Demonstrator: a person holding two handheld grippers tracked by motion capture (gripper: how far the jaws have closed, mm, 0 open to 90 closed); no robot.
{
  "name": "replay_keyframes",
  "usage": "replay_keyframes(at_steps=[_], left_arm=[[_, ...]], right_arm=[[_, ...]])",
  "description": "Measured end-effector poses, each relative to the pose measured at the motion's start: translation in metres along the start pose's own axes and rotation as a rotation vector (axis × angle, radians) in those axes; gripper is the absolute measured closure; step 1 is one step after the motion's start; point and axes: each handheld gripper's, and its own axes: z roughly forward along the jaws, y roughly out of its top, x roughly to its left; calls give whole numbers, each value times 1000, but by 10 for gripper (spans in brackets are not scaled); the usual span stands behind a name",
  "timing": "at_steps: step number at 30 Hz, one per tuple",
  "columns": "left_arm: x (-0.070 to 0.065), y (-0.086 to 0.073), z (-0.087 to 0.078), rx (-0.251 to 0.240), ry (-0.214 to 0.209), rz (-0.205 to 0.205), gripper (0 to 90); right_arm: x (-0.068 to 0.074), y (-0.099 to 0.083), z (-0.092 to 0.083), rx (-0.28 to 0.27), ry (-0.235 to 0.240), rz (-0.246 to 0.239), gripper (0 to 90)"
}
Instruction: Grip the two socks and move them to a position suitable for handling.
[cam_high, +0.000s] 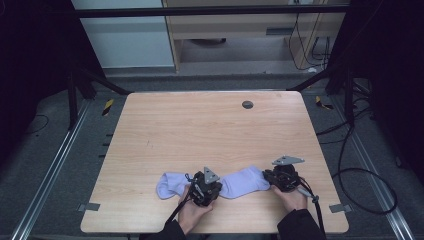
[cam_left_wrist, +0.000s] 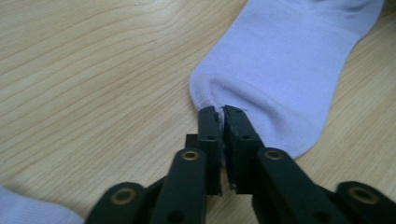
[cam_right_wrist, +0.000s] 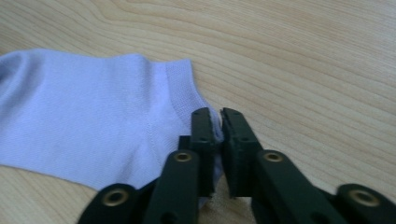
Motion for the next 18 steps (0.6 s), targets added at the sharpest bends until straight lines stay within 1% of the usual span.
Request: replay_keyframes(at_steps=[1, 4, 8, 9, 10, 12, 13, 14, 18], left_arm=[[1, 0, -1, 2, -13, -1, 882], [3, 3, -3, 1, -29, -2, 886], [5, 11, -7, -23, -33, -11, 887], [5, 11, -7, -23, -33, -11, 888], [7, 15, -7, -31, -39, -17, 887], [8, 16, -5, -31, -40, -16, 887], [8, 17, -4, -25, -43, -17, 888], [6, 16, 0, -12, -44, -6, 888], [3, 14, 4, 5, -46, 4, 887]], right_arm=[[1, 1, -3, -4, 6, 8, 862], [2, 2, -11, -29, 11, 11, 865], [4, -1, -27, -50, 16, 22, 865], [4, -1, -27, -50, 16, 22, 865], [6, -5, -33, -54, 18, 33, 865], [6, -7, -36, -54, 14, 26, 865], [8, -11, -40, -49, 4, 27, 864], [9, -13, -41, -39, -12, 22, 864], [11, -17, -43, -20, -20, 22, 863]])
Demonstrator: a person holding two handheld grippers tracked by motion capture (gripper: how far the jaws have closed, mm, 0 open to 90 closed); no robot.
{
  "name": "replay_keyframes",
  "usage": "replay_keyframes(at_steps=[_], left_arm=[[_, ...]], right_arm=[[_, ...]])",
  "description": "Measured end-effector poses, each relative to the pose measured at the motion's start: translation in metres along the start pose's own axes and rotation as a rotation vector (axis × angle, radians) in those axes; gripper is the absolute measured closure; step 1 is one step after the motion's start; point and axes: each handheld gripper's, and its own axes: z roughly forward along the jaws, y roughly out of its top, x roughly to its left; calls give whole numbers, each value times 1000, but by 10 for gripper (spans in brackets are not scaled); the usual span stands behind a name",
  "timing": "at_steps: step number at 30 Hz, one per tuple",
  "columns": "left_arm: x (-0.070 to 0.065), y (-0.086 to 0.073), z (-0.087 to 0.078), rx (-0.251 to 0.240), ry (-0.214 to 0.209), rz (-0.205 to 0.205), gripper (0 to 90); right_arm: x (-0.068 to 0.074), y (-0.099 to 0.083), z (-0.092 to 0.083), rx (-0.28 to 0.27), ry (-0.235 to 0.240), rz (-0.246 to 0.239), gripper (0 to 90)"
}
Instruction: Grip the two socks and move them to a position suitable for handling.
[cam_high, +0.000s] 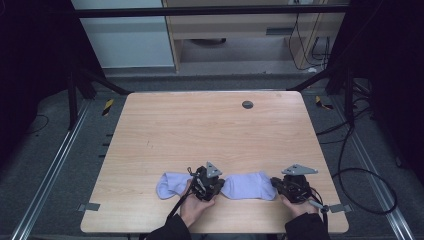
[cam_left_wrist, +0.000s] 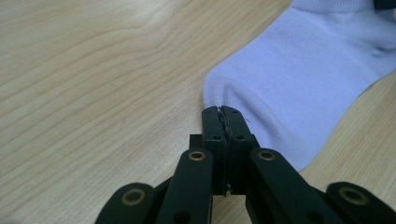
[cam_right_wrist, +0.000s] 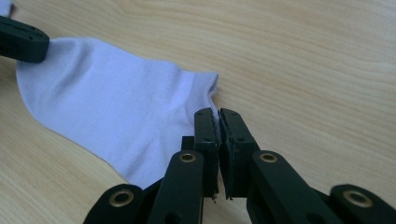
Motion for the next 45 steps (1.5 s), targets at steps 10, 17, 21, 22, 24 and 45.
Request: replay_keyframes(at_steps=[10, 17, 21, 22, 24, 45], left_arm=[[3, 1, -6, -19, 3, -8, 738], [25, 9, -39, -99, 52, -7, 548], [44, 8, -61, -144, 96, -40, 476], [49, 6, -66, -149, 104, -47, 464], [58, 3, -76, -161, 118, -66, 444], [124, -73, -133, -160, 285, -200, 395]], right_arm=[[-1, -4, 2, -1, -49, -6, 720], [-2, 0, -3, -83, -58, 2, 616], [-1, 4, -4, -114, -50, 7, 562], [0, 5, -4, -116, -44, 16, 546], [3, 8, -4, -127, -43, 8, 526], [47, 52, 16, -174, 87, -60, 430]])
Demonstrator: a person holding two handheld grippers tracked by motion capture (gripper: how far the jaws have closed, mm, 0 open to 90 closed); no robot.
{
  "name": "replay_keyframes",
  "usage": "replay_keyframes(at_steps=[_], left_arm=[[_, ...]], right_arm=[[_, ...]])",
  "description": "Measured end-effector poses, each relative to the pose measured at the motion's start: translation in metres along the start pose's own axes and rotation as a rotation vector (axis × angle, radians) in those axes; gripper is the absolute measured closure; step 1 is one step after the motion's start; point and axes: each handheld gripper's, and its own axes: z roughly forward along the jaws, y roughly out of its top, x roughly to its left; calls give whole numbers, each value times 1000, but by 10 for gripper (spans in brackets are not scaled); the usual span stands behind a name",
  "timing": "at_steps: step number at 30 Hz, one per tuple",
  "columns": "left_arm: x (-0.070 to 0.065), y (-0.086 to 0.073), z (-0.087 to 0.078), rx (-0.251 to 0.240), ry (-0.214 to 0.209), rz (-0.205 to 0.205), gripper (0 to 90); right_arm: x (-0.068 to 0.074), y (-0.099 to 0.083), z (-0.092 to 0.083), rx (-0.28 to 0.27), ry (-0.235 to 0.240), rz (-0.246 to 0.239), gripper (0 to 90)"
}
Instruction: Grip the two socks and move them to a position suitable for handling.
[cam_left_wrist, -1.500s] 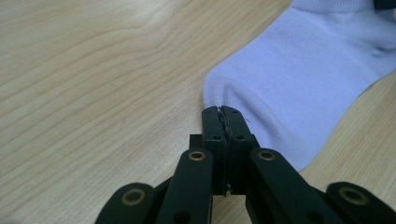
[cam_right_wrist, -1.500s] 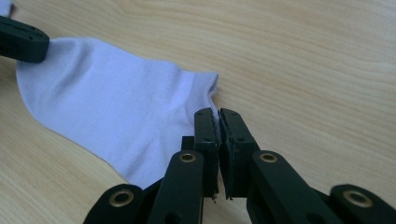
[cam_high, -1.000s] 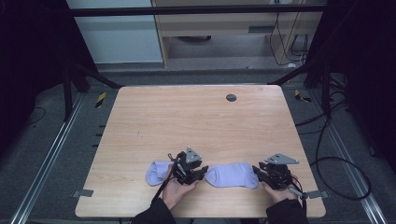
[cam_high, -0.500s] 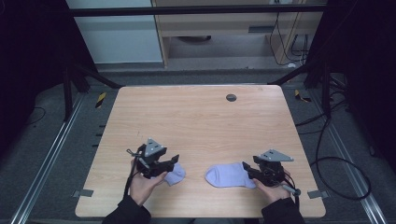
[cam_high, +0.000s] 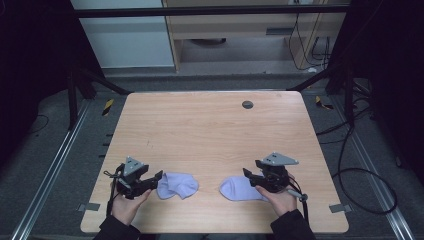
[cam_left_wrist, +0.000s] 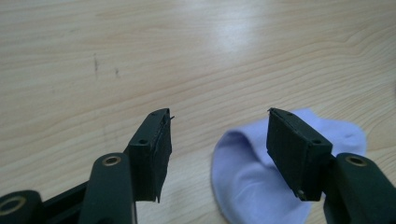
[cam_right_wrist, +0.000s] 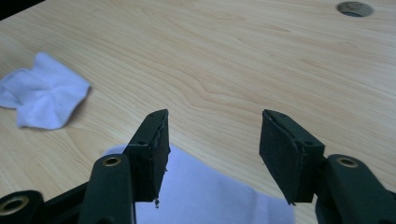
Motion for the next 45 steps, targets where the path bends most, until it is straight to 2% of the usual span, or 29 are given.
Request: replay_keyframes(at_steps=[6, 14, 20, 26, 33, 37, 43, 45], left_arm=[[4, -11, -2, 28, -1, 4, 417], [6, -24, 2, 65, -4, -16, 473], [3, -26, 5, 83, -11, -3, 509], [0, -30, 12, 112, -16, 5, 540], [-6, -30, 19, 138, -19, 35, 567], [-7, -31, 21, 154, -18, 36, 597], [-8, -31, 23, 175, -25, 35, 672], [-8, -31, 23, 177, -30, 29, 696]], right_arm=[[22, 10, 18, 20, 62, -42, 473], [63, 23, 44, 53, 153, -112, 557], [95, 27, 64, 87, 211, -160, 582], [122, 27, 82, 125, 258, -186, 592], [142, 21, 97, 155, 297, -212, 614], [151, 16, 104, 178, 311, -215, 620], [162, 9, 117, 213, 295, -267, 652], [164, 7, 119, 221, 292, -270, 667]])
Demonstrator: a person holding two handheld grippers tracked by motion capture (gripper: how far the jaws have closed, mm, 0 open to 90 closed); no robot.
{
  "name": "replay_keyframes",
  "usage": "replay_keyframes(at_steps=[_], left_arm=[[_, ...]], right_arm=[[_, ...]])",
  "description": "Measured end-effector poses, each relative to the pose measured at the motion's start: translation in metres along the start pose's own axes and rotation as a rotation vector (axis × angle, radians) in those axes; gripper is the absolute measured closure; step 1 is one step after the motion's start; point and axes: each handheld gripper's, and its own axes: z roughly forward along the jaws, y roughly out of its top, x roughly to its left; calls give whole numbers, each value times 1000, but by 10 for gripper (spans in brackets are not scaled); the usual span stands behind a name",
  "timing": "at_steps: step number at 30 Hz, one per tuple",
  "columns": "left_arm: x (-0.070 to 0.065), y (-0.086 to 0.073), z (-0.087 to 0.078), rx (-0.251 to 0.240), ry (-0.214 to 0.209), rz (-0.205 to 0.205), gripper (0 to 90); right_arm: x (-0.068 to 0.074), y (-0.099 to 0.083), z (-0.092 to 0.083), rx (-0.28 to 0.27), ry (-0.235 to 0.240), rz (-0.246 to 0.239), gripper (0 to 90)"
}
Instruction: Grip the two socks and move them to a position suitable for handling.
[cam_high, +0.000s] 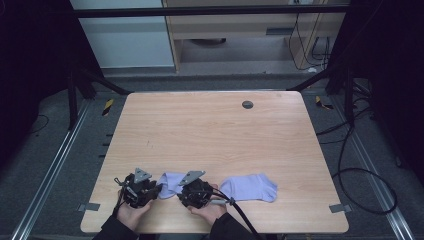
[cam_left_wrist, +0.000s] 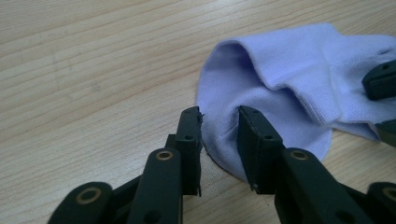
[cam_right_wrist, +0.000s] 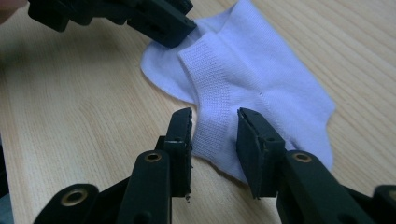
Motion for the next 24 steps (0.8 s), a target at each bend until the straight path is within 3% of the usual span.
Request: replay_keyframes(at_steps=[4, 10, 17, 24], left_arm=[[1, 1, 1, 0, -6, -11, 740], [1, 1, 1, 1, -13, -12, 824], [4, 2, 1, -7, -32, -19, 859], [4, 3, 0, 1, -38, -7, 862]], right_arm=[[2, -1, 3, 4, -7, -17, 727], [3, 1, 2, 6, -8, 1, 837], [-7, 11, -16, -117, 19, 98, 839], [-33, 24, -26, -193, -63, 210, 836]])
